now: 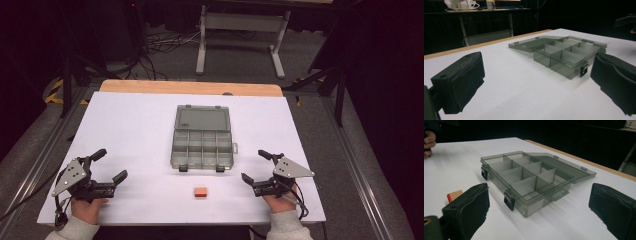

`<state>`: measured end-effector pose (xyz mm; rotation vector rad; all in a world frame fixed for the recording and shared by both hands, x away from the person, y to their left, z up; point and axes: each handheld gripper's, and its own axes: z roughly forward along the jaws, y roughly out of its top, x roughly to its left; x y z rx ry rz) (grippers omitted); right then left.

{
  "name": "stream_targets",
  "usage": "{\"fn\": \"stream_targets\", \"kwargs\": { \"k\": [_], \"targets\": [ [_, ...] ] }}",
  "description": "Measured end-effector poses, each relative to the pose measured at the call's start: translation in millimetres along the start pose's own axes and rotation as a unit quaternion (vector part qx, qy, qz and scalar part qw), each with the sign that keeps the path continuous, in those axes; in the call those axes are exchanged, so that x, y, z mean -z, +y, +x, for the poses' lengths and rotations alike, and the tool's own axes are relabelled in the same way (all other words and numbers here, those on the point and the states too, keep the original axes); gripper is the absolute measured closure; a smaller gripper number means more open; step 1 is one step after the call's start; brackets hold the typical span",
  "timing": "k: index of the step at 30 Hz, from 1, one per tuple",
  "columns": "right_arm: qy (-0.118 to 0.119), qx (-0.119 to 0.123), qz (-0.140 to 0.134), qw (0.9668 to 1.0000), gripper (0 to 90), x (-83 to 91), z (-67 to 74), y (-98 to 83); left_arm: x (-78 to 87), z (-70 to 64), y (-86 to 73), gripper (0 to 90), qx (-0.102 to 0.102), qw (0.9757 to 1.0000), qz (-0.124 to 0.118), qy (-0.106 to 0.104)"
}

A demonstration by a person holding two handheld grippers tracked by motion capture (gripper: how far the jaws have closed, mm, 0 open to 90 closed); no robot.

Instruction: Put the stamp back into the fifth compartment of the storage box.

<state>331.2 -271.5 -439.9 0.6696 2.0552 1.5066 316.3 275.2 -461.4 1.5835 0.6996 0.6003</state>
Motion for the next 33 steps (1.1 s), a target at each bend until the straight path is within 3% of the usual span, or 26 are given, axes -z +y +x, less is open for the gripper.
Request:
{"fn": "stream_targets", "kwargs": {
  "k": [25, 33],
  "targets": [
    [0.015, -0.005, -0.005, 0.9999, 6.1, -0.4, 2.6, 8.9, -0.3, -0.4, 0.1, 0.1, -0.001, 1.0, 0.001, 0.001],
    [0.039, -0.009, 0.007, 0.9992, 6.7, -10.8, 4.6, 18.0, -0.2, -0.4, 0.0, 0.1, -0.001, 1.0, 0.002, 0.0]
  ]
}}
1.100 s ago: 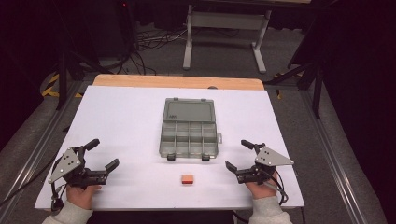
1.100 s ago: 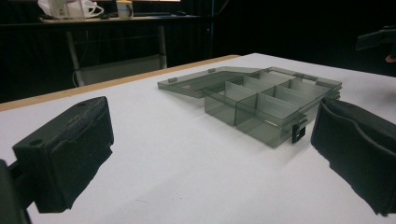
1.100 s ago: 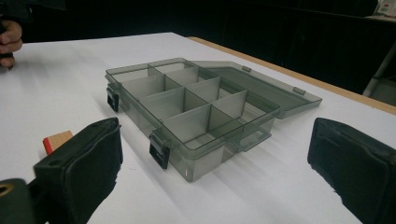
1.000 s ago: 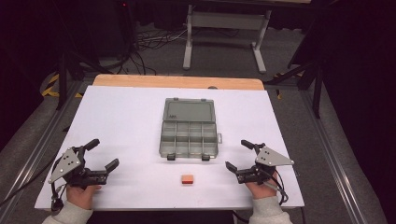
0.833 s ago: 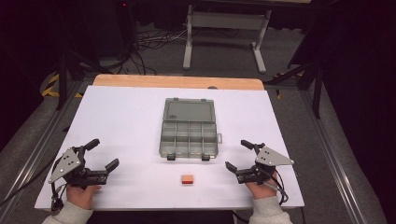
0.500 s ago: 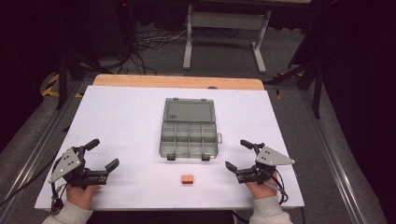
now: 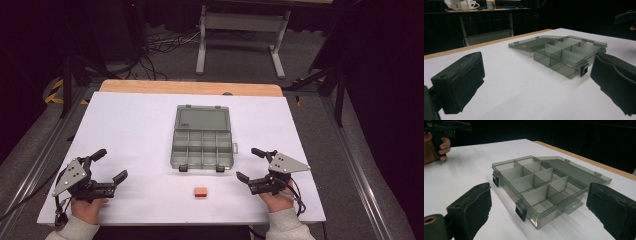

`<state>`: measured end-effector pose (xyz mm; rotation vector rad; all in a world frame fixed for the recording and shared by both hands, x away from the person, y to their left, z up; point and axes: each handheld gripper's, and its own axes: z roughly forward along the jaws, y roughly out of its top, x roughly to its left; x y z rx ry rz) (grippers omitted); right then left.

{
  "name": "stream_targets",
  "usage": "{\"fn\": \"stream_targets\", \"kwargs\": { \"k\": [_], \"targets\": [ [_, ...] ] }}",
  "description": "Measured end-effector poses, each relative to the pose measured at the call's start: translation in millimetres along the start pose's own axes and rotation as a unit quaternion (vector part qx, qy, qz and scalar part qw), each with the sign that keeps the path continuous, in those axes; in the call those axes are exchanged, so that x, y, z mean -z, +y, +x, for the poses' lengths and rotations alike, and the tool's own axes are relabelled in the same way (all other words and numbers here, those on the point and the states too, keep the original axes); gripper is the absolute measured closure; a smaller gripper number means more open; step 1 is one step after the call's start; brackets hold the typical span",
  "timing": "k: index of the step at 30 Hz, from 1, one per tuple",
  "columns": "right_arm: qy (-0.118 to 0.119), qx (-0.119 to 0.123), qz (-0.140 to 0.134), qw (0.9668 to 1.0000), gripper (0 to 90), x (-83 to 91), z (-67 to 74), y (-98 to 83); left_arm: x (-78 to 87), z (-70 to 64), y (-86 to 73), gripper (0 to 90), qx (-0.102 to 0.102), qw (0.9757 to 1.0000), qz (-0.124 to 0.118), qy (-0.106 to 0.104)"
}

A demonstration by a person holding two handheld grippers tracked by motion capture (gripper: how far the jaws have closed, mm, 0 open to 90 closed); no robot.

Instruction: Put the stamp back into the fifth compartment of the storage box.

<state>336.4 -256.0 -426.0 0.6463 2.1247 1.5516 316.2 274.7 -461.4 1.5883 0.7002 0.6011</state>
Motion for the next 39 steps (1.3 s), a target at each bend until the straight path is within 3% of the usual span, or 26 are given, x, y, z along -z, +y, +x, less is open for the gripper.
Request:
{"fn": "stream_targets", "kwargs": {
  "k": [18, 39],
  "targets": [
    [0.057, 0.036, 0.015, 0.9976, 7.1, -34.7, 18.3, 40.9, 0.1, 0.4, 0.1, 0.1, -0.003, 1.0, 0.001, 0.0],
    [0.108, 0.058, 0.025, 0.9921, 6.3, -70.3, 32.7, 67.2, 0.0, 0.6, 0.1, 0.1, -0.003, 1.0, 0.0, -0.002]
  ]
}}
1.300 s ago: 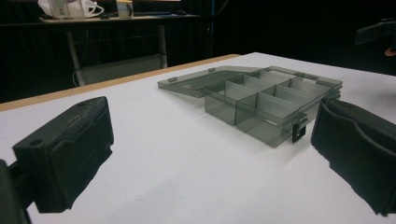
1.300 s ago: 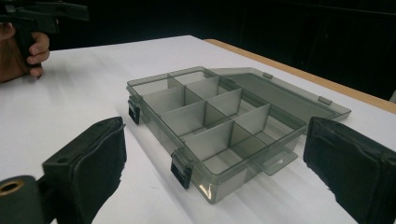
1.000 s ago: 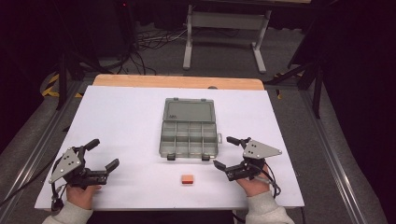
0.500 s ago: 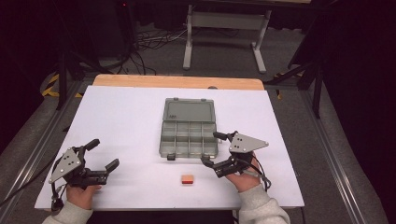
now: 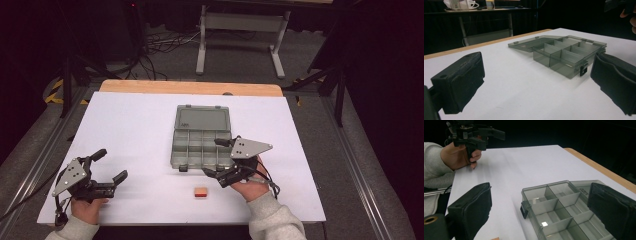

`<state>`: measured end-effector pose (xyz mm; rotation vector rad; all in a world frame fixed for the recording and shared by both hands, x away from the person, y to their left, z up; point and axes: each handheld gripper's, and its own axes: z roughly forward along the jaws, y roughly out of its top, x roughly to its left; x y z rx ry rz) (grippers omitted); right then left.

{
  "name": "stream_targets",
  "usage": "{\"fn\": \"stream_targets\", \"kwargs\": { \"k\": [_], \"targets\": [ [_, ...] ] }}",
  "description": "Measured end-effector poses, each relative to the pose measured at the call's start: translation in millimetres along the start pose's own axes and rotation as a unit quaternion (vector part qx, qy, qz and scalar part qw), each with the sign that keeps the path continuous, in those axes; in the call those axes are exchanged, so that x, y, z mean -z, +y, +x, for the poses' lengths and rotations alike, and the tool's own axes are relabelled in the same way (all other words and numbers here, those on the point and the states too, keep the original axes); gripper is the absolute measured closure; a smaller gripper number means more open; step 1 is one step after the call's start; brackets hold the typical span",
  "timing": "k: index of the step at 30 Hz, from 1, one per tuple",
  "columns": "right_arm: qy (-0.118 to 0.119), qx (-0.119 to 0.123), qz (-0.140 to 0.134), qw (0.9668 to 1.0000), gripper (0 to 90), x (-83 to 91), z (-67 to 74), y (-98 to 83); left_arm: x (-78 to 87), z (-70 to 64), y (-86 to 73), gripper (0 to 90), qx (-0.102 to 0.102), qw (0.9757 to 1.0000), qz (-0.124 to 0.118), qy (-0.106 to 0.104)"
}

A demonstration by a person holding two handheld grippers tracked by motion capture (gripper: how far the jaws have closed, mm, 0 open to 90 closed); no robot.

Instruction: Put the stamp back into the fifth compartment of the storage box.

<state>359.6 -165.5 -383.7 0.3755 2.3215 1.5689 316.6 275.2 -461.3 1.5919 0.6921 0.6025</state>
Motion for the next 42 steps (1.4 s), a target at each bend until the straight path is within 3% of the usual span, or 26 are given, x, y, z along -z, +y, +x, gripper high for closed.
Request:
{"fn": "stream_targets", "kwargs": {
  "k": [13, 24, 32, 42],
  "targets": [
    [0.01, 0.007, 0.017, 0.9998, 1.1, -19.3, 0.7, 9.4, 0.0, -0.2, 0.0, 0.1, 0.001, 1.0, -0.001, 0.0],
    [0.019, 0.039, 0.044, 0.9981, 1.8, -26.1, 7.2, 16.5, 0.3, -0.3, 0.0, 0.1, 0.002, 1.0, -0.002, 0.0],
    [0.056, 0.042, 0.098, 0.9927, 7.7, -25.1, 5.4, 22.2, 0.3, -0.3, 0.0, 0.1, 0.001, 1.0, -0.002, 0.001],
    [0.081, 0.057, 0.179, 0.9789, 11.8, -29.2, 7.6, 22.6, 0.2, -0.4, 0.1, 0.1, -0.001, 1.0, -0.002, 0.001]
  ]
}}
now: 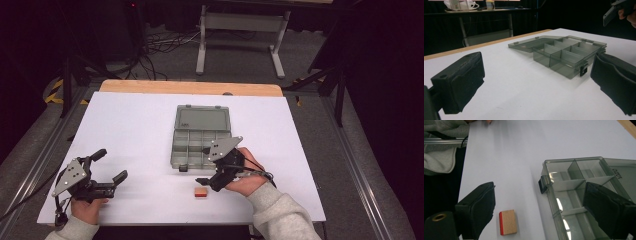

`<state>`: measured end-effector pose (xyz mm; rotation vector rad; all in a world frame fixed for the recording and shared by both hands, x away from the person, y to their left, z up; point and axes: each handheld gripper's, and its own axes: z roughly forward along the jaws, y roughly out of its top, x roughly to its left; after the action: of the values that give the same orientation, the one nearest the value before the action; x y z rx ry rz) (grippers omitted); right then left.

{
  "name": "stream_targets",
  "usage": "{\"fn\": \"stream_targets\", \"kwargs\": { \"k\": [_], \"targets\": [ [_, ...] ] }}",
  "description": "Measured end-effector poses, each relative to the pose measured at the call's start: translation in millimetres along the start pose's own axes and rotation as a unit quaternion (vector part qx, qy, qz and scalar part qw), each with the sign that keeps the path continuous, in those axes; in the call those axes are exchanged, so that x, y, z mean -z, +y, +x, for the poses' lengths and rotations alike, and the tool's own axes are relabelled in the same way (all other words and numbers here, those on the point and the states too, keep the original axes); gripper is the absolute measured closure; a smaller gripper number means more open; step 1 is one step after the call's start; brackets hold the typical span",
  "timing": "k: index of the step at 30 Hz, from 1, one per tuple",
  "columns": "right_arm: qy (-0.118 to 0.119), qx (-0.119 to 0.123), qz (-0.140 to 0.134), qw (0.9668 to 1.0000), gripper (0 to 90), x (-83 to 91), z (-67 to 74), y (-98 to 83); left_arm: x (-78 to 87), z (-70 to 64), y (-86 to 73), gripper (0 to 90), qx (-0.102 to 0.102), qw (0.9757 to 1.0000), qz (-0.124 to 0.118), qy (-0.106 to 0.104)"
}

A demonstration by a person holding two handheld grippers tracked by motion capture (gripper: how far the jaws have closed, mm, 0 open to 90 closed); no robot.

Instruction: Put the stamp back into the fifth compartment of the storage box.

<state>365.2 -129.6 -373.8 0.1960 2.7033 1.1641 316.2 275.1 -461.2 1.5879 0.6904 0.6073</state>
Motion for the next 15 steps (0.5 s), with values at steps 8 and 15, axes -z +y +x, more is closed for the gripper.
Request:
{"fn": "stream_targets", "kwargs": {
  "k": [8, 15],
  "targets": [
    [0.011, 0.002, 0.029, 0.9995, 14.7, -1.9, 0.3, -0.4, 0.0, -0.1, 0.0, 0.1, 0.002, 1.0, 0.001, 0.0],
    [0.022, 0.001, 0.056, 0.9982, 16.1, -5.7, 0.7, -0.2, -0.1, -0.1, -0.1, 0.1, 0.004, 1.0, 0.0, 0.0]
  ]
}}
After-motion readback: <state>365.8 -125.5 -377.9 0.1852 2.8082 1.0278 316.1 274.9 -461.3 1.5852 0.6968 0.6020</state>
